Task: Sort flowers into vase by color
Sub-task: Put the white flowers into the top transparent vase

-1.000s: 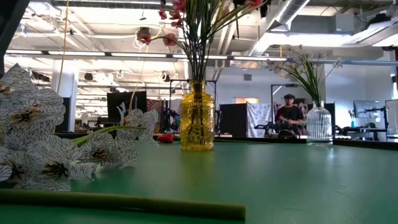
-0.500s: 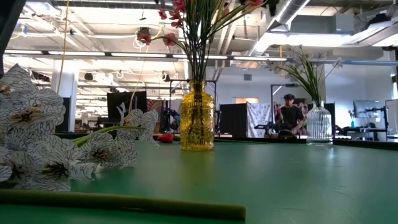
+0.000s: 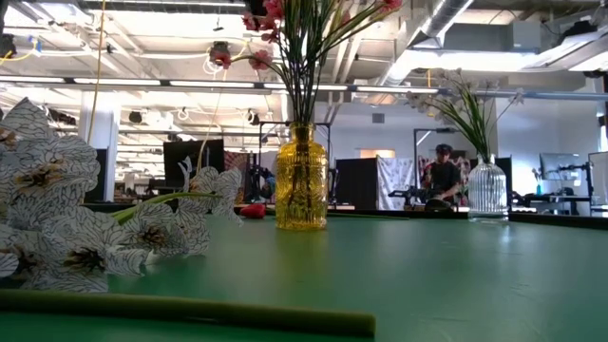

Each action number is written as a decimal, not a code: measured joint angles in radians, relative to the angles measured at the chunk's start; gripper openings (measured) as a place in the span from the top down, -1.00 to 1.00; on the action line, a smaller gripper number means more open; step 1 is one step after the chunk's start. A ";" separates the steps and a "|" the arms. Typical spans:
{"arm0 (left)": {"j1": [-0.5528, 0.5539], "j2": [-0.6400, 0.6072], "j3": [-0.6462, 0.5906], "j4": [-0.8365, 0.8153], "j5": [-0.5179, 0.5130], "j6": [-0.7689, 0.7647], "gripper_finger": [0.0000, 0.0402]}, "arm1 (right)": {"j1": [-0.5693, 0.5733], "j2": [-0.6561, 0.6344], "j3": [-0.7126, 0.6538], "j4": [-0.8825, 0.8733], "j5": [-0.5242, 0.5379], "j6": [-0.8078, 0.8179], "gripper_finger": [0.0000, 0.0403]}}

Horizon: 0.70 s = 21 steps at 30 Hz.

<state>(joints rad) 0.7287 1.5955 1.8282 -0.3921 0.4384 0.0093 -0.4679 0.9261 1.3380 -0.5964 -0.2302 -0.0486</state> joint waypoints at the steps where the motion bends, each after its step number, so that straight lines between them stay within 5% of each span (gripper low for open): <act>1: 0.009 0.000 0.000 -0.023 0.011 0.000 -0.04 | 0.031 -0.013 0.000 -0.041 0.000 0.014 0.90; 7: 0.035 0.000 0.000 -0.157 0.042 0.048 0.06 | 0.253 -0.093 -0.086 -0.183 0.122 0.122 0.90; 14: 0.040 -0.001 -0.009 -0.155 0.019 0.081 0.30 | 0.436 -0.316 -0.382 -0.057 0.560 0.229 0.90; 21: 0.058 -0.083 -0.309 0.198 0.017 -0.020 0.64 | 0.453 -0.479 -0.618 -0.006 0.859 0.258 0.90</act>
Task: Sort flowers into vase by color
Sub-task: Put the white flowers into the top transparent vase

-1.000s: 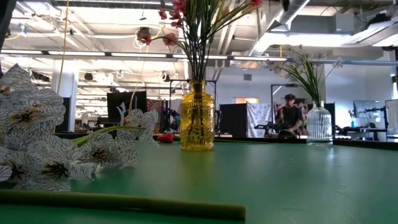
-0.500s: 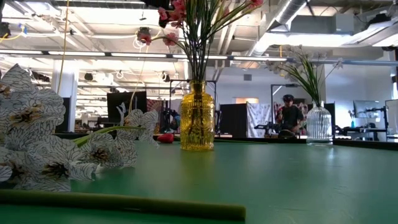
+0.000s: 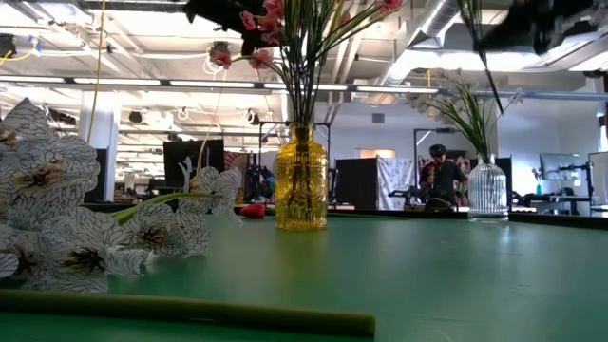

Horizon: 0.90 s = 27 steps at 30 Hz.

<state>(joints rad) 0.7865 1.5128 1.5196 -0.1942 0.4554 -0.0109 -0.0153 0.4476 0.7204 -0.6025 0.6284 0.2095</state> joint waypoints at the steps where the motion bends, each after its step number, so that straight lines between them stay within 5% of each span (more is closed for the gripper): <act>1: 0.006 -0.023 -0.053 0.075 0.002 -0.034 0.70 | -0.003 -0.013 -0.023 0.009 0.035 0.001 0.90; 6: 0.016 -0.100 -0.246 0.305 -0.046 -0.129 0.92 | -0.028 -0.048 -0.075 0.030 0.085 0.002 0.90; 17: 0.014 -0.170 -0.399 0.319 -0.014 -0.157 1.00 | -0.082 -0.058 -0.125 0.087 0.189 -0.081 0.90; 27: 0.008 -0.235 -0.552 0.356 -0.005 -0.170 1.00 | -0.139 -0.054 -0.125 0.066 0.182 -0.054 0.90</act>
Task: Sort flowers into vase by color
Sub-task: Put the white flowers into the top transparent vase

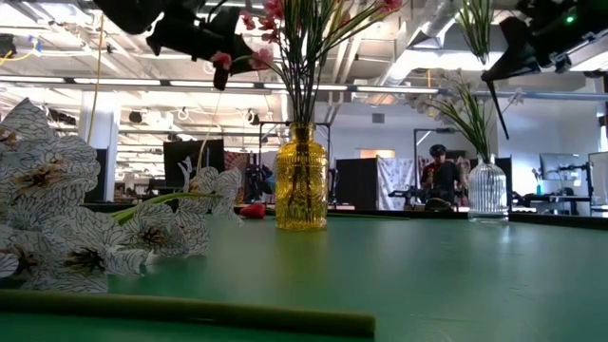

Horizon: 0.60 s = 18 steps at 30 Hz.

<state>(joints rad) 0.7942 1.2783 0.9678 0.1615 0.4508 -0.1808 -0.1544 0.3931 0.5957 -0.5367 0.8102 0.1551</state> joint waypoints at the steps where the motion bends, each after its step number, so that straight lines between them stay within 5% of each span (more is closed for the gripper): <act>1: -0.004 0.001 -0.010 -0.003 0.004 -0.001 1.00 | -0.002 0.000 0.000 0.000 0.001 -0.038 0.90; 10: -0.027 0.003 -0.058 0.043 0.008 -0.025 1.00 | -0.066 -0.009 -0.143 0.358 0.018 -0.325 0.90; 18: -0.027 0.003 -0.058 0.074 0.016 -0.052 1.00 | -0.143 -0.009 -0.225 0.470 -0.022 -0.347 0.90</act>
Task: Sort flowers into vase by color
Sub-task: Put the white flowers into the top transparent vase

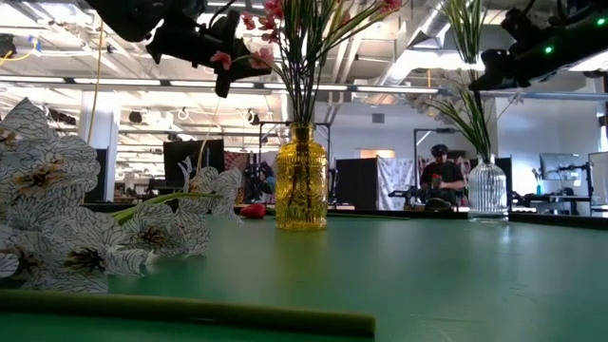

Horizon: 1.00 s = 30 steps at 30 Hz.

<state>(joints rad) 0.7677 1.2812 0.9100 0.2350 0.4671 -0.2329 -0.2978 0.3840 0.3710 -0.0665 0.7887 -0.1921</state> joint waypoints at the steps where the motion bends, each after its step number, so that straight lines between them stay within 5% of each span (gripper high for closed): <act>1: 0.000 0.000 0.000 -0.001 0.000 -0.003 1.00 | -0.008 0.000 0.000 0.002 -0.001 0.000 0.90; 30: 0.000 0.000 0.000 0.001 -0.003 -0.017 1.00 | -0.111 -0.006 -0.116 0.136 -0.082 0.079 0.90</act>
<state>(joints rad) 0.7677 1.2816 0.9104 0.2356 0.4639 -0.2501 -0.4091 0.3775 0.2546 0.0699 0.7067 -0.1129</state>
